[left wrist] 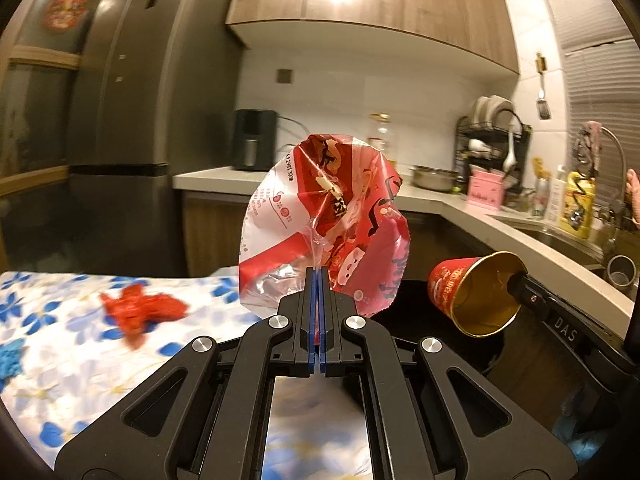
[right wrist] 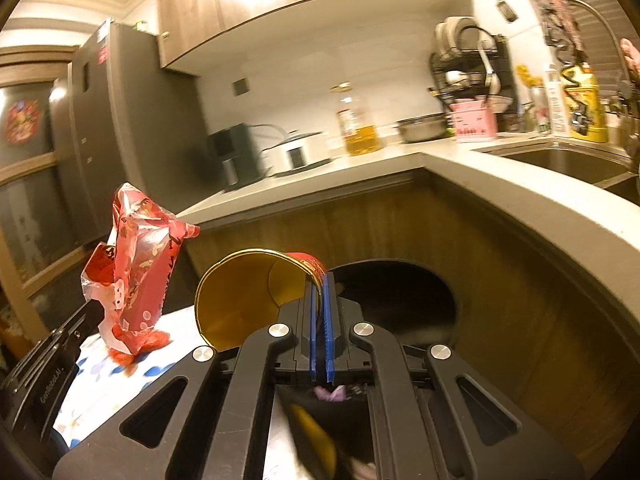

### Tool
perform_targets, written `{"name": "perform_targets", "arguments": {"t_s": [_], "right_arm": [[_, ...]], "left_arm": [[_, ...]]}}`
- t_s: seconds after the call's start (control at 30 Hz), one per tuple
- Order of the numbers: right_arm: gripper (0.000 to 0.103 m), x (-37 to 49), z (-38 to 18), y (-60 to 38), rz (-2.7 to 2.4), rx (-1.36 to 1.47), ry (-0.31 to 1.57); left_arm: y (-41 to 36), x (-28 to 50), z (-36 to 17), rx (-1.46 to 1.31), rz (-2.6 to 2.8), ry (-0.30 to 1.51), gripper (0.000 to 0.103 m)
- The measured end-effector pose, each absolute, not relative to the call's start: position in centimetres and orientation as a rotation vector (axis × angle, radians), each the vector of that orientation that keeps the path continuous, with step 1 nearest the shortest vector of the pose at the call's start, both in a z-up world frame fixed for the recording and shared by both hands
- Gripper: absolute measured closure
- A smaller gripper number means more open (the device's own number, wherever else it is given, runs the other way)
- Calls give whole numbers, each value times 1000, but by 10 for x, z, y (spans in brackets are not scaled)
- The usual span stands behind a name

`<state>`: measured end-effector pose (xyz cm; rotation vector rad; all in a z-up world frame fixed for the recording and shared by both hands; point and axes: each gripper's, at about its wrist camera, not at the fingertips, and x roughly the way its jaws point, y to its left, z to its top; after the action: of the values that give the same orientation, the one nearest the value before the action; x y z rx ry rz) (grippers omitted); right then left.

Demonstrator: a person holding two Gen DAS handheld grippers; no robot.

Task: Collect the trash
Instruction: 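Carry the red-and-white bag and red cup over the black bin with both tools, then open both tools to drop the bag and cup into the bin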

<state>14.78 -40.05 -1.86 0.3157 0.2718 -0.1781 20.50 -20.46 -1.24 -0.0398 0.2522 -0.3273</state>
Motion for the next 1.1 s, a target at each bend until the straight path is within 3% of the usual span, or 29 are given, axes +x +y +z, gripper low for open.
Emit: {"name": "perform_targets", "arguments": {"t_s": [0.37, 0.97, 1.07, 1.1], "right_arm": [[99, 161, -27, -430, -249, 322, 285], [98, 186, -45, -443, -253, 328, 356], [86, 186, -47, -445, -253, 333, 360], [76, 185, -47, -447, -254, 335, 356]], "left_arm": [[-268, 238, -34, -3, -445, 284, 103], [-287, 261, -59, 15, -523, 366, 102], [-286, 265, -62, 11, -530, 383, 102], [-286, 265, -63, 11, -532, 387, 102]]}}
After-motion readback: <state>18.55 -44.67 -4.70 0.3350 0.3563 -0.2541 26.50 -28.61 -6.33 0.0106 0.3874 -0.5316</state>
